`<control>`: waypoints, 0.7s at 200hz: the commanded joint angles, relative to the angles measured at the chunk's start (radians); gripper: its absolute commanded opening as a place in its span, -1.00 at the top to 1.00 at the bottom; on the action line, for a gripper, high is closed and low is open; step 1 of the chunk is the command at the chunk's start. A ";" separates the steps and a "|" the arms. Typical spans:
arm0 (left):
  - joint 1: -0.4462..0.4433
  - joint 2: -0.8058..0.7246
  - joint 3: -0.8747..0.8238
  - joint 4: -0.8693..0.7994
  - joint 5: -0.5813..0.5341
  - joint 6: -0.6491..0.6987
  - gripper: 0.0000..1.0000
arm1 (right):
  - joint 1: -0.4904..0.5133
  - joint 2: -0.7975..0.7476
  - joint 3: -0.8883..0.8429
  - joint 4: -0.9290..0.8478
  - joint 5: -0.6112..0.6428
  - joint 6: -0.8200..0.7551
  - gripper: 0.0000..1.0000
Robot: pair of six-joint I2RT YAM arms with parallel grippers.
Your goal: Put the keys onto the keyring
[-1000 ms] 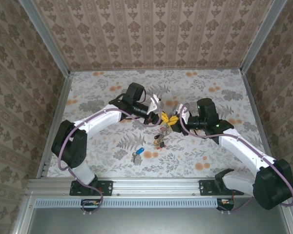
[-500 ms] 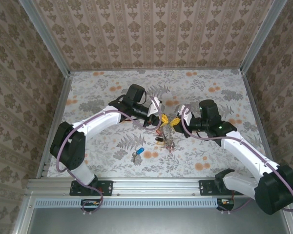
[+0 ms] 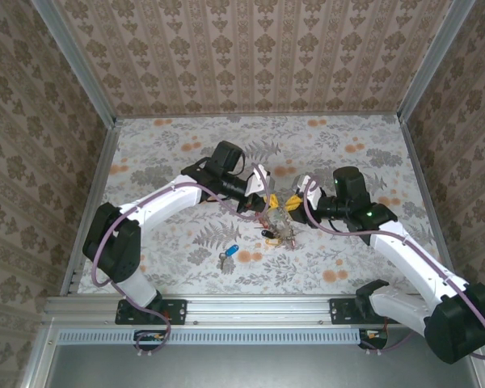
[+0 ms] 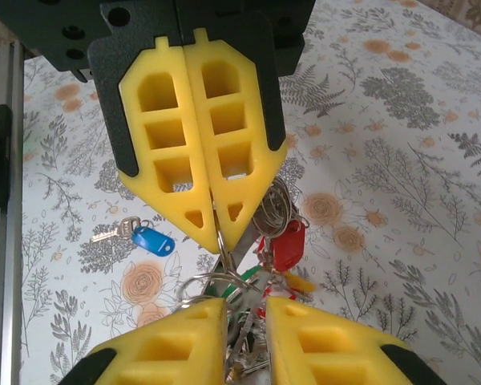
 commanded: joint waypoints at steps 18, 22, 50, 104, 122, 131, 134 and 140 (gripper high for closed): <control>-0.005 -0.015 0.042 -0.034 0.002 0.040 1.00 | -0.004 -0.037 0.012 0.001 0.088 0.021 0.45; -0.004 -0.014 0.044 -0.043 -0.002 0.045 1.00 | -0.004 -0.042 0.007 0.007 0.100 0.024 0.43; -0.010 -0.005 0.062 -0.105 -0.036 0.087 1.00 | -0.005 -0.064 -0.016 0.027 0.178 0.039 0.30; -0.044 0.064 0.140 -0.286 -0.141 0.208 1.00 | -0.013 -0.064 -0.029 0.046 0.381 0.176 0.19; -0.070 0.123 0.197 -0.350 -0.170 0.229 1.00 | -0.029 -0.043 -0.004 0.015 0.500 0.289 0.14; -0.085 0.150 0.218 -0.358 -0.185 0.234 1.00 | -0.043 -0.025 0.016 -0.019 0.556 0.352 0.13; -0.091 0.159 0.223 -0.359 -0.194 0.235 1.00 | -0.049 -0.019 0.024 -0.031 0.572 0.370 0.13; -0.101 0.176 0.237 -0.360 -0.205 0.236 1.00 | -0.066 -0.003 0.038 -0.059 0.592 0.407 0.13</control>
